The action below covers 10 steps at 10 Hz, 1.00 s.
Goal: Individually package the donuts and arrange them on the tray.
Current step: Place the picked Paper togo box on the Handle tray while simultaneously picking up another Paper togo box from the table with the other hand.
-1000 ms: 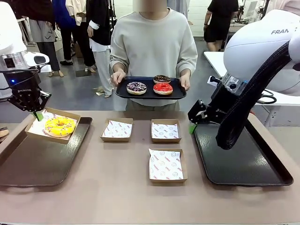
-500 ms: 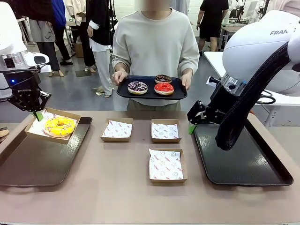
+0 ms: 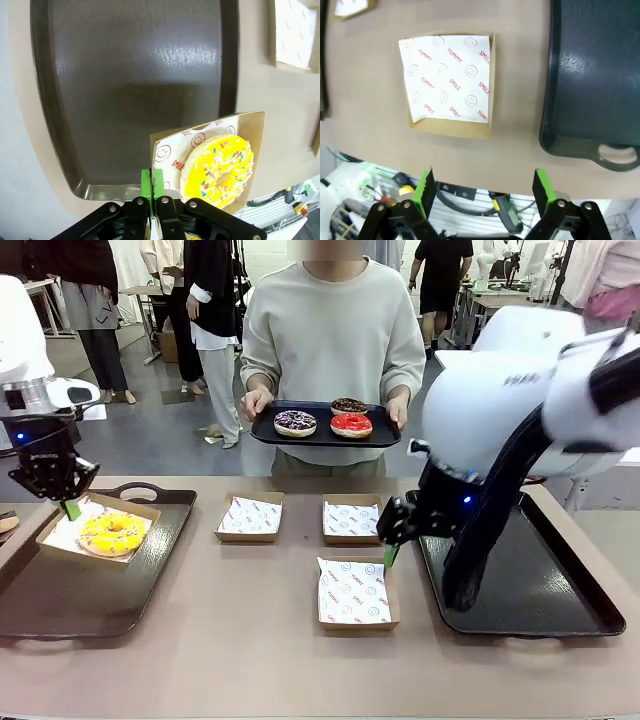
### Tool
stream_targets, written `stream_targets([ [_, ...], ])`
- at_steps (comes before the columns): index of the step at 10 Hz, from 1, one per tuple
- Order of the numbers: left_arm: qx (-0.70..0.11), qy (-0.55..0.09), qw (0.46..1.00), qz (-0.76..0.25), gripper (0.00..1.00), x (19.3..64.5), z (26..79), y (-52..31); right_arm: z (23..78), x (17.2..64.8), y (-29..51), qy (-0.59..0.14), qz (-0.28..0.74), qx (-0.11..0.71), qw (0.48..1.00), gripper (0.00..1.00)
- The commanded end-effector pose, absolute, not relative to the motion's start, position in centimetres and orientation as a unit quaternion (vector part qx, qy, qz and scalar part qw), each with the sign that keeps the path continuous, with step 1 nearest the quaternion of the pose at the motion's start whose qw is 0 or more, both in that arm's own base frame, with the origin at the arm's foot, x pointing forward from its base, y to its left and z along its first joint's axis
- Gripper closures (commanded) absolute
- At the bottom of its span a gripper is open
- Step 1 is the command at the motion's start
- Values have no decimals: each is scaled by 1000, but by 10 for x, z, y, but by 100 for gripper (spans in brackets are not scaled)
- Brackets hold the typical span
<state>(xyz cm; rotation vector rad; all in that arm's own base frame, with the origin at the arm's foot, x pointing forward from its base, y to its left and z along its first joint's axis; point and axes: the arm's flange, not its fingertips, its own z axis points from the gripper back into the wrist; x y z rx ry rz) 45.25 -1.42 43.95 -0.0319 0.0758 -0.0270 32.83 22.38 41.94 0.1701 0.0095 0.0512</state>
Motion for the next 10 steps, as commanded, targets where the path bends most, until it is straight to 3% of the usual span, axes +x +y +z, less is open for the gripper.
stream_targets([
  [1, -19, 13, 999, -23, 99, 434, 427, 1, 391, 345, 243, -3, 10, 52, 999, 0],
  [5, -33, -3, 999, -22, 99, 414, 400, 14, 346, 351, 250, 1, 24, 42, 999, 0],
  [10, -37, -2, 999, -10, 99, 409, 390, 25, 328, 354, 262, -17, 28, 11, 999, 0],
])
